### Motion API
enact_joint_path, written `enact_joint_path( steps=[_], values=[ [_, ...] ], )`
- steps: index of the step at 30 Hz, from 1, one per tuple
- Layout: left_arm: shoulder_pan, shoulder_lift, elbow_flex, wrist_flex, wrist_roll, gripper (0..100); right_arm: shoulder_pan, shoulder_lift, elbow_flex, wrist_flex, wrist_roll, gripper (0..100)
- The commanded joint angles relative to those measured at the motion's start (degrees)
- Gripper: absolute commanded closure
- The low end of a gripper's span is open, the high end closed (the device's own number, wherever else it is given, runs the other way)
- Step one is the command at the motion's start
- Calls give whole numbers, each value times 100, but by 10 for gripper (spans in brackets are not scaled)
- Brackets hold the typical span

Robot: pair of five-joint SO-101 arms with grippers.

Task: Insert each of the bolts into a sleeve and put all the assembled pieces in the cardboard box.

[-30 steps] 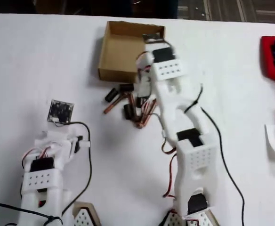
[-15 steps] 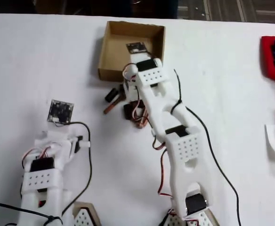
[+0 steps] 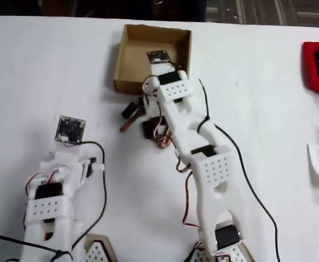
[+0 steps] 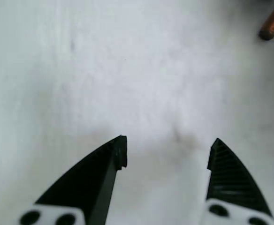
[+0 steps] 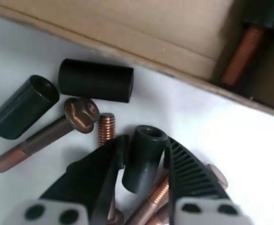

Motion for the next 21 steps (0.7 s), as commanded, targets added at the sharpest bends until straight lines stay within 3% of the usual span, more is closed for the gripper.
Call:
enact_joint_path(
  steps=[1, 14, 17, 21],
  values=[
    [53, -79, -22, -114, -44, 710, -57, 13, 26, 189, -44, 882],
    [53, -79, -22, -114, -44, 710, 92, 66, 26, 523, -9, 887],
    [53, -79, -22, -114, -44, 710, 101, 22, 26, 514, 9, 987],
    [53, -79, -22, -114, -44, 710, 127, 4, -202, 620, 9, 977]
  ],
)
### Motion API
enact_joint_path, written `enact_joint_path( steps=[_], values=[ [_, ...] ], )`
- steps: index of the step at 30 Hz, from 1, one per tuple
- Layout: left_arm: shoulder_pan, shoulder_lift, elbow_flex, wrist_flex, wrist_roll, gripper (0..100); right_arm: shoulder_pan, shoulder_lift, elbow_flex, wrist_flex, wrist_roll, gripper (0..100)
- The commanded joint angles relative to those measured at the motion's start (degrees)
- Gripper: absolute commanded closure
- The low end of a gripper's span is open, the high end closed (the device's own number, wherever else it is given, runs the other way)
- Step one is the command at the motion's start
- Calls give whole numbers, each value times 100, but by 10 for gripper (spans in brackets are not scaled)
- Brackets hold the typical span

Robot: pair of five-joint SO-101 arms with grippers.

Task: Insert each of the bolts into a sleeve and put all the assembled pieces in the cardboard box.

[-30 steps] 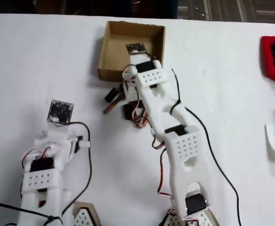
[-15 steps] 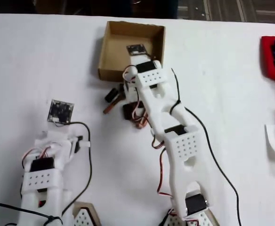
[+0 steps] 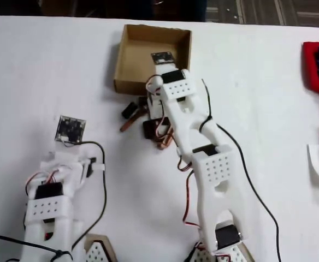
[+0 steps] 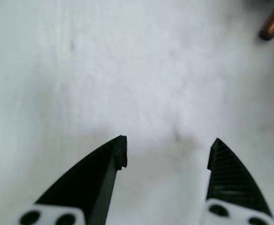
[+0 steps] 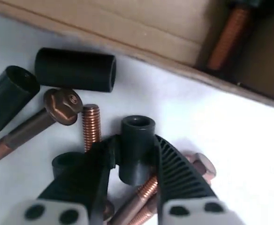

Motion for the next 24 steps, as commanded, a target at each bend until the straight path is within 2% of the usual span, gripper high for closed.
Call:
enact_joint_path(
  steps=[1, 7, 11, 15, 19, 24],
  values=[
    [53, -79, -22, -105, -44, 710, 31, -66, -264, 321, 9, 975],
    [53, -88, -31, -97, -35, 710, 13, -1174, -651, 1393, 35, 976],
    [53, -70, -189, -18, -26, 710, 189, -2404, -633, 1877, 563, 975],
    [220, -62, -919, 633, -18, 710, 514, -3662, -431, 2062, 818, 975],
    [668, -53, -1868, 1336, -18, 710, 998, -4804, 765, 2009, 1029, 975],
    [1292, 888, -2659, 1275, -26, 710, 1640, -6404, 3112, 1077, 1512, 975]
  ],
)
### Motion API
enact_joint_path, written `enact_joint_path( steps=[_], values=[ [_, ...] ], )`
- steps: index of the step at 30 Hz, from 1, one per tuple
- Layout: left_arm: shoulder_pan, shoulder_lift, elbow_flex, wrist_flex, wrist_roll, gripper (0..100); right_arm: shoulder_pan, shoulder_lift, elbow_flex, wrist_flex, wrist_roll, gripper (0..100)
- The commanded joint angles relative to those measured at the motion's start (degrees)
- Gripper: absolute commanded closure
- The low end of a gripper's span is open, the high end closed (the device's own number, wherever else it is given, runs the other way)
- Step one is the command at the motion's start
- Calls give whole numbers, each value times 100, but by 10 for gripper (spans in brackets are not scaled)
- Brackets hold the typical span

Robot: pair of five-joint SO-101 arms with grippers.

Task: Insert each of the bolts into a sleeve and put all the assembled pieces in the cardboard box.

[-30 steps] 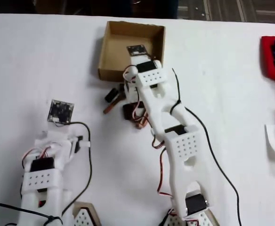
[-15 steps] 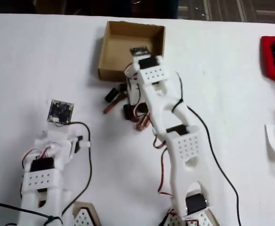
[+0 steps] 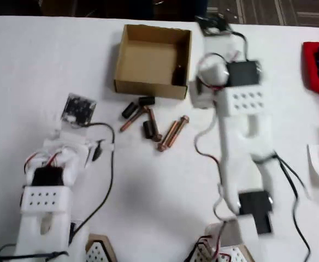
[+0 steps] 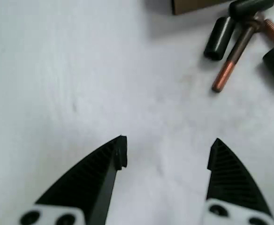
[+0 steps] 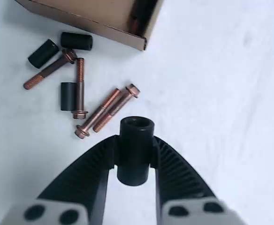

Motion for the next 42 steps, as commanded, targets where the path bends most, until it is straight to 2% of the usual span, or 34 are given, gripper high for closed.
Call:
enact_joint_path(
  steps=[1, 4, 9, 12, 17, 26, 29, 33, 38, 42],
  values=[
    [527, 1037, -848, -88, -26, 710, 418, -1552, 1749, -778, 334, 975],
    [853, 2646, -1982, 220, -9, 710, 593, -2695, 3270, -1323, 396, 975],
    [1371, 4932, -4558, 1697, -18, 710, 708, -4259, 5125, -1956, 396, 975],
    [1574, 6075, -5956, 2215, -26, 710, 725, -4796, 5732, -2193, 422, 975],
    [1749, 7807, -8145, 3130, -26, 710, 734, -5024, 5943, -2220, 756, 975],
    [1749, 10163, -11433, 4844, -26, 711, 1376, -5024, 5952, -2229, 756, 975],
    [1758, 10743, -12347, 5134, -35, 763, 1446, -5024, 5952, -2229, 756, 975],
    [1749, 11420, -13341, 5433, -35, 838, 1446, -5024, 5952, -2202, 756, 975],
    [1741, 12000, -14097, 5609, -44, 826, 1446, -5042, 6048, -2220, 756, 975],
    [1688, 12255, -14308, 5609, -378, 826, 1446, -5051, 6171, -2229, 756, 975]
  ],
)
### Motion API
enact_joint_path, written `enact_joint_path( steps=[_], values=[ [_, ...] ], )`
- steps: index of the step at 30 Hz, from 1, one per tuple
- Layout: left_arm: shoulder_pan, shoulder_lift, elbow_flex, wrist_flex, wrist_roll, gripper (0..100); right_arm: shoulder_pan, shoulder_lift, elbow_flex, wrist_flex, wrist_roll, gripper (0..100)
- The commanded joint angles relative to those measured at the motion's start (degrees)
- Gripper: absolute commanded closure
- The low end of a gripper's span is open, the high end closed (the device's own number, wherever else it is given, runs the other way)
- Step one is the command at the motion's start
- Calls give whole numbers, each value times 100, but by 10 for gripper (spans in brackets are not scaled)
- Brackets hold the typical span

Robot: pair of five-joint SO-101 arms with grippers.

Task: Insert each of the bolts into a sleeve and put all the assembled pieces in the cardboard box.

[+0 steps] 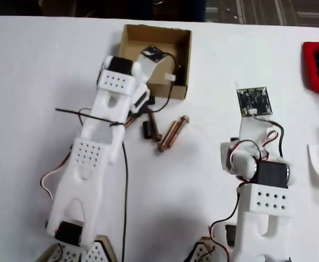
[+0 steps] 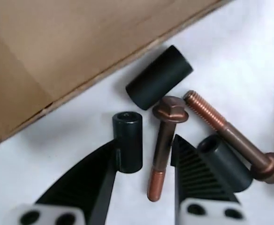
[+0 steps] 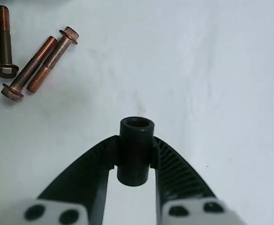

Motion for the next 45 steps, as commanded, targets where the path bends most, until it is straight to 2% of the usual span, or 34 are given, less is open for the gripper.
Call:
enact_joint_path(
  steps=[1, 22, 29, 33, 41, 45],
  values=[
    [-18, 141, -154, 53, -246, 826, 84, -171, 0, -92, 44, 975],
    [246, -607, -101, 246, -290, 828, 84, -154, 0, -259, 35, 975],
    [422, -985, 980, 202, -343, 828, 84, -154, 0, -303, 44, 975],
    [334, -844, 1147, 176, -642, 828, 84, -154, 0, -330, 44, 975],
    [-141, -721, 1138, -510, -651, 829, 84, -154, 9, -330, 35, 975],
    [-79, -668, 1138, -624, -651, 830, 75, -154, 9, -330, 26, 975]
  ],
)
